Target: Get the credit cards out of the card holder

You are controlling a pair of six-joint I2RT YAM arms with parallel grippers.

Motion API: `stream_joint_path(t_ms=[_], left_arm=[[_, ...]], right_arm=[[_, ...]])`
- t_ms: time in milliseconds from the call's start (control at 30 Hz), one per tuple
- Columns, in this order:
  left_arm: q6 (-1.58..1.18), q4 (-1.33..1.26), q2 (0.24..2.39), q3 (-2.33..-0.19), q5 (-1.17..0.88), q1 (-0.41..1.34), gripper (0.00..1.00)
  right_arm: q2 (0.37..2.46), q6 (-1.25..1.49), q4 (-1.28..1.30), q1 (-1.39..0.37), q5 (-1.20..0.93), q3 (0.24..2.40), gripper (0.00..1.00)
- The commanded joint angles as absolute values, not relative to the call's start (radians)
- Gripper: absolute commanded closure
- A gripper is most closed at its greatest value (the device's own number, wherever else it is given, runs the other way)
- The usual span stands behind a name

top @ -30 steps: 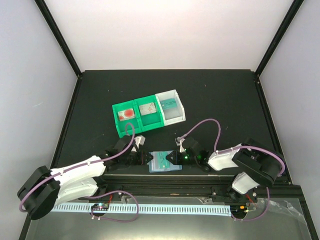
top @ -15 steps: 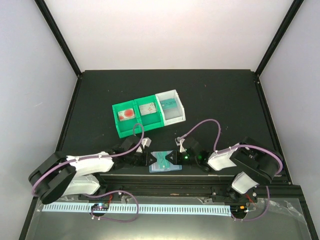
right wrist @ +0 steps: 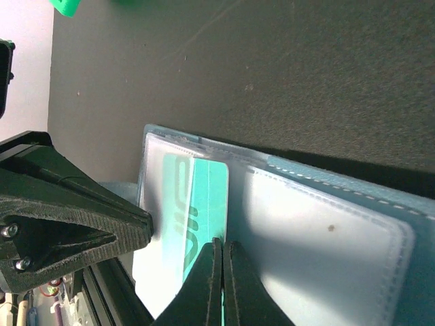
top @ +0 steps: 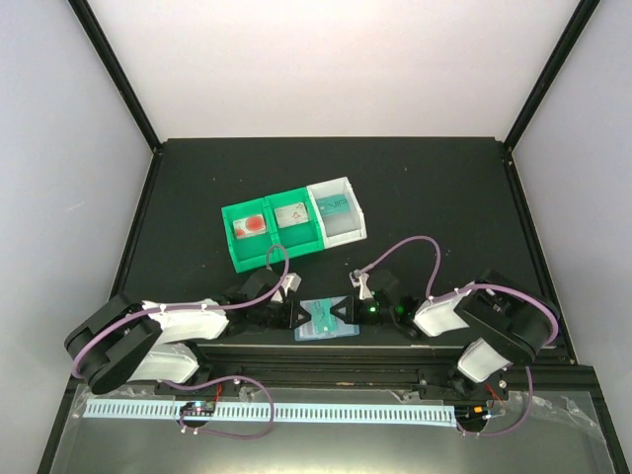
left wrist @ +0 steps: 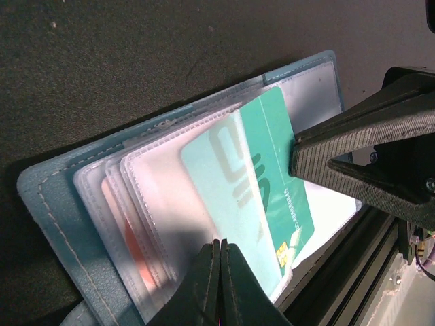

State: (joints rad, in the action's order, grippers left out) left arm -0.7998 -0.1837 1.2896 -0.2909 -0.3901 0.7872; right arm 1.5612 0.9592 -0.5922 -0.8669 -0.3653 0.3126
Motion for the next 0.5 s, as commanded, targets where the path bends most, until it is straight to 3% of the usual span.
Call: stream_joint_path(t_ms=[0,267,433,467], left_arm=[[-0.782,-0.121,1.318,-0.262,-0.327,0.795,0.98],[-0.806,-0.123,1.298,-0.272,-0.335,0.795,0.92],[-0.799,-0.042,1.221,-0.328,-0.337,0.797,0.73],[-0.798,-0.026,1.198,-0.34,-0.341,0.796,0.64]], right_arm=[[1.543,0.942,-0.56,-0.831,-0.355,0.274,0.99],[1.404,0.915,-0.423,-0.793,-0.303,0.253,0.99],[1.319,0.904,-0.338,-0.792,-0.276,0.263,0.99],[1.303,0.908,-0.323,-0.792,-0.274,0.265,0.99]])
